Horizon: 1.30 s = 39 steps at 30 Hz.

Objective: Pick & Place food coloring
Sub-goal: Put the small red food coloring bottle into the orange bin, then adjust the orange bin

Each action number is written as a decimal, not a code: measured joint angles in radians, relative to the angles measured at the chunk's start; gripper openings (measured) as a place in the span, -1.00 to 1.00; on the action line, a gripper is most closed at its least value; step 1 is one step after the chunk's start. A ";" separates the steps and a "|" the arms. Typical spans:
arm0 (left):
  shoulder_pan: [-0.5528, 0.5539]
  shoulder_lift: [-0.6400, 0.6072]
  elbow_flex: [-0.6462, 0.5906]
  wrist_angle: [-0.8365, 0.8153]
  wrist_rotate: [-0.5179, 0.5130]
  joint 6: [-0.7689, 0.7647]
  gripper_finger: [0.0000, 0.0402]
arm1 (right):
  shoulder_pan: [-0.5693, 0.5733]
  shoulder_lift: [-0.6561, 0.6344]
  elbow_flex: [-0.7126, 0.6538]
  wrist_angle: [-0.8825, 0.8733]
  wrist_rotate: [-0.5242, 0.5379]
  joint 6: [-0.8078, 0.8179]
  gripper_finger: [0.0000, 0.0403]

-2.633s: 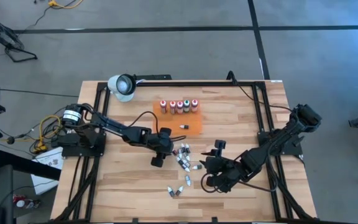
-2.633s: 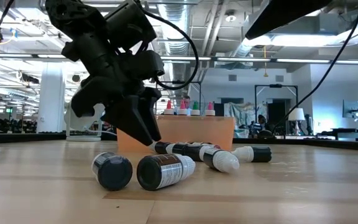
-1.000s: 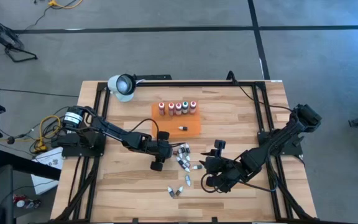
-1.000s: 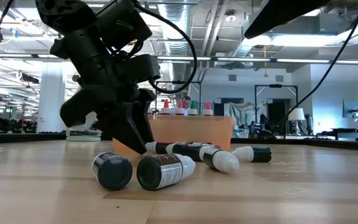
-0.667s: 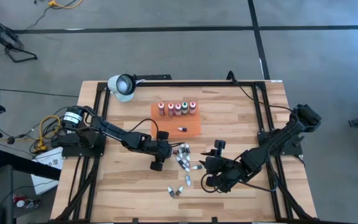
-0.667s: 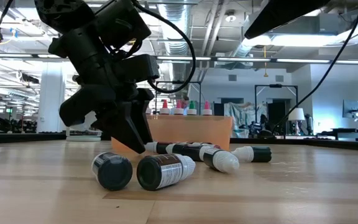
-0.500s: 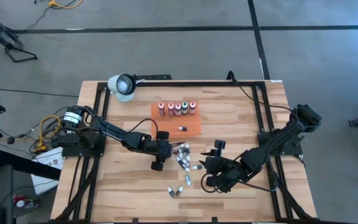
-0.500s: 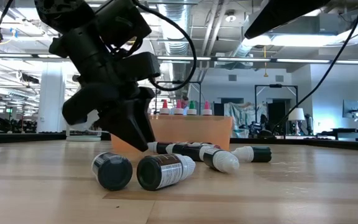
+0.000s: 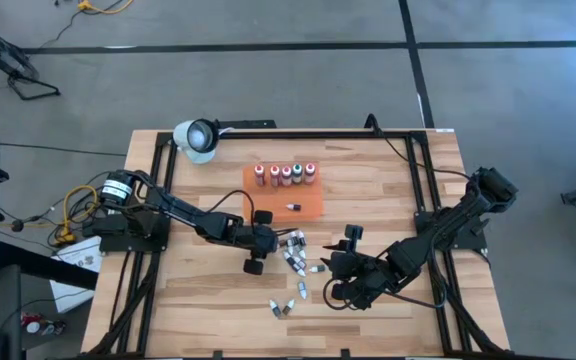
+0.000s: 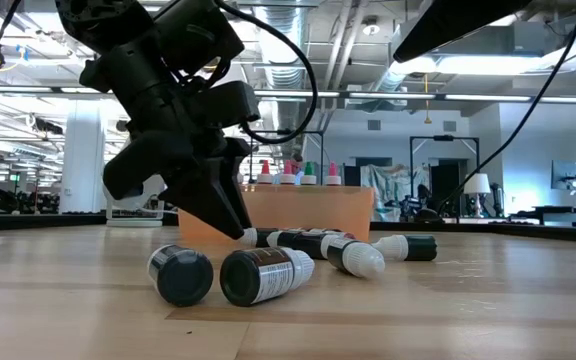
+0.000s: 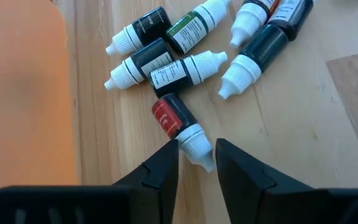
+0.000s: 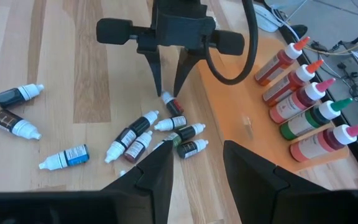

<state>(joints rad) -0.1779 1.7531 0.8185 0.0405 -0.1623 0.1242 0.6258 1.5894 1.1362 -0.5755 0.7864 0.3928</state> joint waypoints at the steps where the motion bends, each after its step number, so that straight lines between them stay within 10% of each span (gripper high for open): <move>1: 0.000 0.000 0.000 -0.001 0.000 0.000 -0.52 | 0.000 0.000 0.000 0.000 0.000 0.000 -0.34; 17: 0.003 -0.002 0.002 -0.004 0.018 -0.118 -0.14 | 0.000 0.000 0.000 0.000 0.000 0.000 -0.34; 39: -0.046 -0.003 0.003 -0.012 -0.060 -0.283 -0.14 | 0.000 0.000 0.000 0.000 0.000 -0.005 -0.34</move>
<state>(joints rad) -0.2244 1.7503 0.8211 0.0280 -0.2223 -0.1591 0.6258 1.5894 1.1362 -0.5751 0.7864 0.3880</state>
